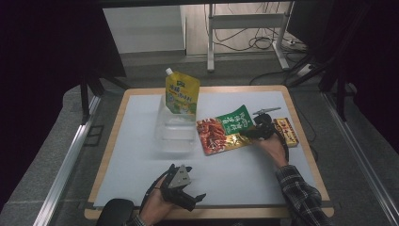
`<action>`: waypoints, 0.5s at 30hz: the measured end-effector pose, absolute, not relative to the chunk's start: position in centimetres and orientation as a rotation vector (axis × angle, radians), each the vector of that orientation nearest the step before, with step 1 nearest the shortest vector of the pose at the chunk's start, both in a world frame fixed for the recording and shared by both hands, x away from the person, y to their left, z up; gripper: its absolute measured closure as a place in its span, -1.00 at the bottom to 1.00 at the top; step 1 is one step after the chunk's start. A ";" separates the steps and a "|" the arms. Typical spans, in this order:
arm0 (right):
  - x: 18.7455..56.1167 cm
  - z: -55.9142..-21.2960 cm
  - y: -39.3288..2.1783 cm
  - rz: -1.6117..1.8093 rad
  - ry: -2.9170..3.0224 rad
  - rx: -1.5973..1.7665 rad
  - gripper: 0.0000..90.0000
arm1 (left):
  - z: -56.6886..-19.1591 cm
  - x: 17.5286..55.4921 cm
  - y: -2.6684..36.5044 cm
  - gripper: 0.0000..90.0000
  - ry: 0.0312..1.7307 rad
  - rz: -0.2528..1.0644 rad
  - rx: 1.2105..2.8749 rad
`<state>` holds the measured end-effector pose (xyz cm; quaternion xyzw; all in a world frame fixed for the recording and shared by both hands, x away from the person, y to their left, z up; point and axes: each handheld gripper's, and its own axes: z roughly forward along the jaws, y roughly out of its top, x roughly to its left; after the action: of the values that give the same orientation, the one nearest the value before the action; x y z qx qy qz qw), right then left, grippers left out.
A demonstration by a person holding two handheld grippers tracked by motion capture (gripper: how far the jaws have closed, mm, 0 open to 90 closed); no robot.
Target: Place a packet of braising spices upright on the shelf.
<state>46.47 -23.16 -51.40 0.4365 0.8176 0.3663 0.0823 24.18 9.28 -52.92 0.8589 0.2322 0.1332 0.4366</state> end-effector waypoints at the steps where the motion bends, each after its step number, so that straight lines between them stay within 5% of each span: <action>1: 46.5 -51.4 -23.2 1.090 2.450 1.297 0.36 | -52.9 24.2 9.3 -0.99 0.577 0.332 2.137; 5: 46.3 -51.2 -23.2 1.066 2.441 1.264 0.58 | -52.9 24.2 9.2 -0.99 0.575 0.331 2.138; 11: 46.6 -51.4 -23.3 1.102 2.432 1.315 0.48 | -52.9 24.2 9.2 -0.99 0.574 0.331 2.139; 15: 46.5 -51.4 -23.1 1.056 2.425 1.308 0.77 | -52.9 24.2 9.2 -0.99 0.574 0.332 2.140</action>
<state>46.55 -23.05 -51.39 0.4413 0.8181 0.3561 0.0953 24.17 9.22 -52.94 0.8599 0.2308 0.1335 0.4354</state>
